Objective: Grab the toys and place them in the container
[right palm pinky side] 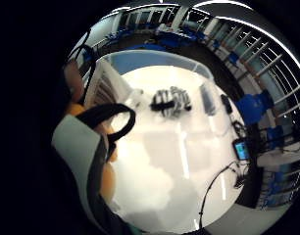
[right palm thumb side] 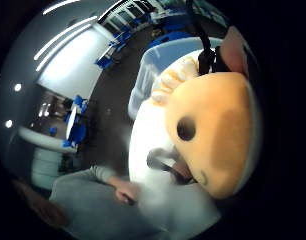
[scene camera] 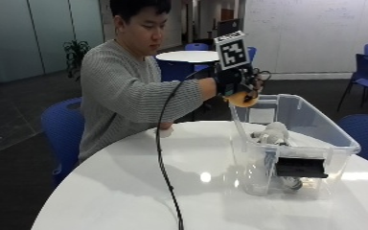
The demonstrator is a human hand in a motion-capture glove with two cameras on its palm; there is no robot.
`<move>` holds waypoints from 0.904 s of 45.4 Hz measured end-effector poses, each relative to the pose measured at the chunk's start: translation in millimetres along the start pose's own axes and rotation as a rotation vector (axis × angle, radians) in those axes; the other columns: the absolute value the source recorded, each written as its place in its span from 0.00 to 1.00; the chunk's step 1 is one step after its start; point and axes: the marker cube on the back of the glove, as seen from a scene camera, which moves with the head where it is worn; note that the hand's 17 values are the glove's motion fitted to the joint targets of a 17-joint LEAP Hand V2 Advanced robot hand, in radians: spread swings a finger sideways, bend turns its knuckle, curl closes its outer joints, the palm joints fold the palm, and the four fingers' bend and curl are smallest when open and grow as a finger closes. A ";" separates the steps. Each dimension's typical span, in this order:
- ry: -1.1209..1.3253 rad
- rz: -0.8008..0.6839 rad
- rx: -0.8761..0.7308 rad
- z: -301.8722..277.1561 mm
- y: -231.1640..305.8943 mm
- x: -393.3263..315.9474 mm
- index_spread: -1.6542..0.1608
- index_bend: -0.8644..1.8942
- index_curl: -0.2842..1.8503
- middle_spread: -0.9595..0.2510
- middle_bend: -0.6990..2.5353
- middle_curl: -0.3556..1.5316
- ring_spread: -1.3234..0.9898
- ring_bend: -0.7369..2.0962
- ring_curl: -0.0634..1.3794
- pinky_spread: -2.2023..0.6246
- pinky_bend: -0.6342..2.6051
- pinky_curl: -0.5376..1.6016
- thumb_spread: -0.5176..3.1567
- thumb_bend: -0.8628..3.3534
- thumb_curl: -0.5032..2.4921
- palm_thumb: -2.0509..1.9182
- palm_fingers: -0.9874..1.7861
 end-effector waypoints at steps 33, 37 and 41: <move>0.188 0.139 -0.322 95.9 -108.1 44.1 0.70 0.35 0.36 0.64 0.26 0.47 0.45 0.44 0.44 0.74 0.64 0.47 0.43 0.19 0.39 0.52 0.29; 0.190 0.122 -0.324 94.2 -105.0 47.4 0.70 0.35 0.34 0.65 0.26 0.45 0.48 0.42 0.41 0.76 0.63 0.46 0.45 0.19 0.37 0.51 0.30; 0.189 0.123 -0.321 92.1 -102.5 46.2 0.71 0.35 0.33 0.66 0.26 0.43 0.49 0.42 0.40 0.77 0.63 0.45 0.45 0.20 0.35 0.51 0.30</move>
